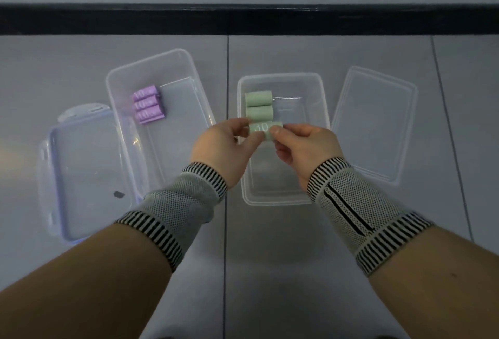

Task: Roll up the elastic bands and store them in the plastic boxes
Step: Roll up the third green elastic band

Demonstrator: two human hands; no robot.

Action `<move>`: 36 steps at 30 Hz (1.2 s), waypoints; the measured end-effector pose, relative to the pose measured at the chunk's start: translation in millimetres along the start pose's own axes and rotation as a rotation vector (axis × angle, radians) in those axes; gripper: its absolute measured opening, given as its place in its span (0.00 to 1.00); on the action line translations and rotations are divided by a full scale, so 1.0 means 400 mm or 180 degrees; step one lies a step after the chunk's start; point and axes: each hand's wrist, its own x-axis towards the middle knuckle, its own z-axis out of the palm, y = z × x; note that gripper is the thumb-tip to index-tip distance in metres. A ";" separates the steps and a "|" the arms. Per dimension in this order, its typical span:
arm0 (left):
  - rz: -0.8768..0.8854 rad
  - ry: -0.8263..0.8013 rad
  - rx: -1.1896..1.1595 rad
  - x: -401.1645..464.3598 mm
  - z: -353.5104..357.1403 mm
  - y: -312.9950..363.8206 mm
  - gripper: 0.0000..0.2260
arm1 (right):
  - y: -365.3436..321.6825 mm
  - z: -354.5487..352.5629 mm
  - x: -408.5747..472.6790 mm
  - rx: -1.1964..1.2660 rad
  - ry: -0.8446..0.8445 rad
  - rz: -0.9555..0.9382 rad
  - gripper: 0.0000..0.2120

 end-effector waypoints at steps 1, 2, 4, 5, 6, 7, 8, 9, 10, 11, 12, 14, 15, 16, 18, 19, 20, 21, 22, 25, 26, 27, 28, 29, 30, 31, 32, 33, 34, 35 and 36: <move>0.0260 0.0080 0.0502 0.004 0.002 -0.005 0.19 | 0.003 0.006 0.011 0.0049 0.0017 0.0027 0.03; 0.0503 0.0180 0.0910 0.005 0.004 -0.010 0.19 | 0.007 0.013 0.021 0.0102 0.0032 0.0056 0.04; 0.0765 0.0323 0.1302 0.008 0.006 -0.030 0.19 | 0.013 0.027 0.037 0.0172 0.0074 0.0089 0.04; 0.0862 0.0387 0.1332 0.009 0.007 -0.045 0.18 | 0.018 0.032 0.043 0.0172 0.0104 0.0088 0.05; 0.0981 0.0468 0.1319 0.008 0.006 -0.058 0.18 | 0.024 0.036 0.049 0.0137 0.0137 0.0073 0.05; 0.1106 0.0556 0.1327 0.009 0.005 -0.071 0.17 | 0.029 0.038 0.053 0.0059 0.0164 0.0041 0.07; 0.1222 0.0644 0.1383 0.012 0.002 -0.081 0.17 | 0.035 0.040 0.058 -0.0037 0.0193 0.0005 0.09; 0.1293 0.0678 0.1468 0.016 -0.003 -0.088 0.18 | 0.040 0.041 0.061 -0.0129 0.0232 -0.0026 0.11; 0.1313 0.0637 0.1576 0.019 -0.010 -0.092 0.20 | 0.043 0.041 0.064 -0.0194 0.0281 -0.0057 0.11; 0.1321 0.0573 0.1681 0.020 -0.018 -0.094 0.21 | 0.045 0.040 0.066 -0.0249 0.0325 -0.0086 0.11; 0.1342 0.0512 0.1783 0.020 -0.026 -0.094 0.22 | 0.046 0.039 0.067 -0.0292 0.0355 -0.0124 0.09; 0.1399 0.0362 0.1962 0.018 -0.041 -0.093 0.23 | 0.046 0.036 0.069 -0.0372 0.0403 -0.0192 0.04; 0.1401 0.0244 0.2048 0.016 -0.048 -0.092 0.23 | 0.046 0.034 0.070 -0.0417 0.0426 -0.0207 0.05; 0.1372 0.0091 0.2144 0.013 -0.053 -0.092 0.23 | 0.046 0.034 0.071 -0.0456 0.0443 -0.0214 0.06; 0.1243 -0.0255 0.2298 0.014 -0.063 -0.096 0.26 | 0.046 0.035 0.069 -0.0512 0.0465 -0.0225 0.07; 0.1219 -0.0344 0.2362 0.015 -0.068 -0.100 0.28 | 0.046 0.037 0.067 -0.0539 0.0475 -0.0232 0.07; 0.1231 -0.0381 0.2417 0.013 -0.074 -0.103 0.29 | 0.046 0.038 0.066 -0.0565 0.0487 -0.0235 0.08; 0.1247 -0.0389 0.2457 0.011 -0.077 -0.106 0.29 | 0.046 0.040 0.065 -0.0580 0.0500 -0.0233 0.08; 0.1240 -0.0383 0.2500 0.008 -0.077 -0.106 0.29 | 0.047 0.041 0.064 -0.0583 0.0519 -0.0226 0.09; 0.1181 -0.0378 0.2616 -0.007 -0.059 -0.095 0.29 | 0.052 0.044 0.061 -0.0554 0.0563 -0.0191 0.10; 0.1176 -0.0361 0.2611 -0.011 -0.049 -0.090 0.29 | 0.054 0.045 0.059 -0.0568 0.0569 -0.0184 0.10; 0.1158 -0.0341 0.2568 -0.015 -0.040 -0.087 0.29 | 0.055 0.046 0.057 -0.0582 0.0571 -0.0179 0.11; 0.1146 -0.0301 0.2502 -0.018 -0.034 -0.086 0.29 | 0.056 0.046 0.056 -0.0589 0.0579 -0.0173 0.11; 0.1153 -0.0241 0.2445 -0.020 -0.030 -0.086 0.28 | 0.057 0.046 0.055 -0.0592 0.0593 -0.0162 0.11; 0.1174 -0.0183 0.2407 -0.022 -0.027 -0.088 0.29 | 0.057 0.045 0.055 -0.0596 0.0604 -0.0149 0.12; 0.1196 -0.0162 0.2380 -0.025 -0.026 -0.090 0.30 | 0.058 0.044 0.056 -0.0601 0.0615 -0.0139 0.12; 0.1212 -0.0197 0.2361 -0.026 -0.025 -0.094 0.33 | 0.059 0.043 0.058 -0.0612 0.0620 -0.0133 0.13; 0.1211 -0.0282 0.2367 -0.027 -0.025 -0.099 0.35 | 0.061 0.043 0.060 -0.0628 0.0612 -0.0129 0.13; 0.1193 -0.0395 0.2399 -0.027 -0.024 -0.104 0.38 | 0.063 0.042 0.063 -0.0652 0.0588 -0.0128 0.13; 0.1167 -0.0500 0.2444 -0.029 -0.025 -0.110 0.42 | 0.064 0.040 0.065 -0.0689 0.0555 -0.0132 0.13; 0.1146 -0.0574 0.2488 -0.029 -0.028 -0.116 0.45 | 0.065 0.037 0.066 -0.0731 0.0523 -0.0136 0.14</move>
